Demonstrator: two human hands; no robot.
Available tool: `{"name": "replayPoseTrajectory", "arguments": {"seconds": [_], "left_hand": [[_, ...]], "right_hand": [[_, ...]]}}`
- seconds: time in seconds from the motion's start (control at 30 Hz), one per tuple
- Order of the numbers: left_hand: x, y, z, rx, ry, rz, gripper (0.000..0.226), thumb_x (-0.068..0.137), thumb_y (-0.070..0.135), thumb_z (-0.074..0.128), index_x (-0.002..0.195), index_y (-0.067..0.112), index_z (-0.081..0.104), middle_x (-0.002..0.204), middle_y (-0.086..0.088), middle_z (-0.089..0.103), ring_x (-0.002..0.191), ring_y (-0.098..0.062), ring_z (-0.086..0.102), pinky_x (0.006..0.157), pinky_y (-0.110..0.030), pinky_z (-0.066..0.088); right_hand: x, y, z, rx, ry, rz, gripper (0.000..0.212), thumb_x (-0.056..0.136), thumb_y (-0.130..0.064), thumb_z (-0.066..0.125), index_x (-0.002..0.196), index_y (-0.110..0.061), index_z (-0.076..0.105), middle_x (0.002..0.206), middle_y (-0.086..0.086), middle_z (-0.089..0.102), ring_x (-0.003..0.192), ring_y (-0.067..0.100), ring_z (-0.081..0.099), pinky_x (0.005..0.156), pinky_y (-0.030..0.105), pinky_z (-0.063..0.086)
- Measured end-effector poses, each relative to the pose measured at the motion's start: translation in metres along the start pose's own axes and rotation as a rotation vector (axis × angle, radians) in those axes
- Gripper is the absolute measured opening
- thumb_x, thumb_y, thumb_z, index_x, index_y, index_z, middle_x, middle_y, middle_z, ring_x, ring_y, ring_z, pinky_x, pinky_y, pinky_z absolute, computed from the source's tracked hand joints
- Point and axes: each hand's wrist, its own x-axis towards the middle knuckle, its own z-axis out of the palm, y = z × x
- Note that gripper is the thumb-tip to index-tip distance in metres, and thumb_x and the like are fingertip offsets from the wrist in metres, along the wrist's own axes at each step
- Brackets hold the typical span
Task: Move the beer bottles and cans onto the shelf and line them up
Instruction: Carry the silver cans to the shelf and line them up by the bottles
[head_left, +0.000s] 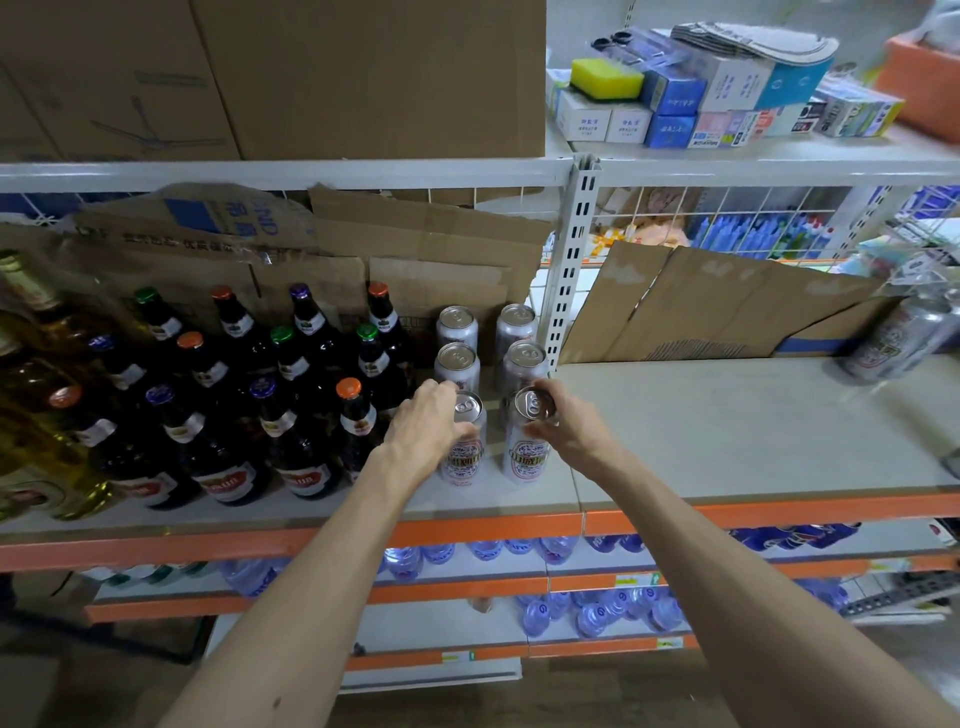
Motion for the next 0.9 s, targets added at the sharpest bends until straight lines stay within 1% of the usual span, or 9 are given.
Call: {"name": "replayPoseTrajectory", "arguments": {"seconds": [0.17, 0.27, 0.37, 0.53, 0.6, 0.67, 0.73, 0.77, 0.9], "left_hand": [[0.001, 0.000, -0.003, -0.005, -0.020, -0.004, 0.056, 0.083, 0.038, 0.075, 0.127, 0.010, 0.055, 0.121, -0.011, 0.057, 0.108, -0.032, 0.061, 0.085, -0.041, 0.049], [0.000, 0.000, -0.003, -0.009, -0.023, 0.009, 0.052, 0.084, 0.036, 0.074, 0.125, 0.010, 0.056, 0.120, -0.010, 0.056, 0.107, -0.032, 0.061, 0.082, -0.039, 0.048], [0.000, 0.000, -0.004, -0.017, -0.023, 0.012, 0.051, 0.083, 0.035, 0.075, 0.124, 0.011, 0.057, 0.119, -0.008, 0.057, 0.106, -0.031, 0.061, 0.079, -0.036, 0.046], [-0.003, 0.002, -0.006, 0.003, -0.039, 0.000, 0.057, 0.082, 0.038, 0.076, 0.126, 0.011, 0.053, 0.123, -0.010, 0.057, 0.108, -0.032, 0.061, 0.080, -0.039, 0.047], [-0.007, 0.008, -0.013, 0.055, -0.024, 0.004, 0.066, 0.080, 0.044, 0.077, 0.129, 0.012, 0.048, 0.125, -0.009, 0.055, 0.111, -0.033, 0.059, 0.079, -0.042, 0.046], [-0.008, 0.025, -0.025, 0.114, 0.100, 0.066, 0.065, 0.082, 0.045, 0.074, 0.132, 0.014, 0.046, 0.126, -0.007, 0.055, 0.115, -0.031, 0.057, 0.080, -0.045, 0.048], [-0.006, 0.057, -0.036, 0.068, 0.249, 0.162, 0.047, 0.089, 0.039, 0.067, 0.128, 0.016, 0.053, 0.123, -0.006, 0.059, 0.114, -0.030, 0.057, 0.081, -0.043, 0.049], [-0.003, 0.079, -0.039, 0.025, 0.272, 0.205, 0.039, 0.091, 0.036, 0.064, 0.124, 0.017, 0.057, 0.120, -0.005, 0.060, 0.113, -0.030, 0.058, 0.081, -0.043, 0.049], [0.007, 0.176, -0.014, 0.012, 0.097, 0.339, 0.033, 0.092, 0.032, 0.062, 0.121, 0.016, 0.062, 0.122, -0.007, 0.062, 0.115, -0.030, 0.058, 0.089, -0.042, 0.049]], "right_hand": [[0.000, 0.000, -0.002, -0.003, -0.025, 0.004, 0.061, 0.084, -0.008, 0.073, 0.138, -0.013, 0.045, 0.127, 0.009, 0.062, 0.108, 0.023, 0.059, 0.085, 0.026, 0.043], [0.000, 0.001, -0.003, 0.009, -0.034, 0.001, 0.061, 0.085, -0.007, 0.071, 0.139, -0.015, 0.044, 0.126, 0.008, 0.061, 0.097, 0.015, 0.054, 0.080, 0.023, 0.039], [0.001, 0.002, -0.002, 0.007, -0.028, 0.004, 0.060, 0.086, -0.006, 0.070, 0.139, -0.014, 0.044, 0.125, 0.009, 0.061, 0.095, 0.013, 0.052, 0.079, 0.022, 0.038], [0.001, 0.004, 0.000, 0.005, -0.036, 0.001, 0.060, 0.086, -0.011, 0.071, 0.139, -0.014, 0.042, 0.127, 0.011, 0.061, 0.097, 0.017, 0.055, 0.081, 0.025, 0.040], [-0.001, 0.006, -0.005, -0.004, -0.016, 0.025, 0.062, 0.089, -0.021, 0.069, 0.142, -0.010, 0.039, 0.133, 0.016, 0.057, 0.109, 0.027, 0.058, 0.086, 0.031, 0.043], [-0.006, 0.008, -0.016, -0.047, 0.028, 0.046, 0.061, 0.095, -0.030, 0.062, 0.145, -0.006, 0.035, 0.142, 0.019, 0.049, 0.126, 0.033, 0.050, 0.098, 0.037, 0.040], [-0.015, 0.013, -0.032, -0.076, 0.076, 0.086, 0.056, 0.098, -0.030, 0.056, 0.144, -0.003, 0.036, 0.143, 0.021, 0.048, 0.130, 0.034, 0.046, 0.102, 0.039, 0.037], [-0.021, 0.018, -0.041, -0.084, 0.108, 0.113, 0.054, 0.099, -0.030, 0.054, 0.143, -0.003, 0.038, 0.141, 0.022, 0.049, 0.129, 0.035, 0.047, 0.102, 0.040, 0.037], [-0.054, 0.056, -0.099, -0.170, 0.230, 0.225, 0.053, 0.099, -0.031, 0.052, 0.143, -0.005, 0.039, 0.143, 0.018, 0.049, 0.130, 0.033, 0.047, 0.105, 0.040, 0.037]]}}
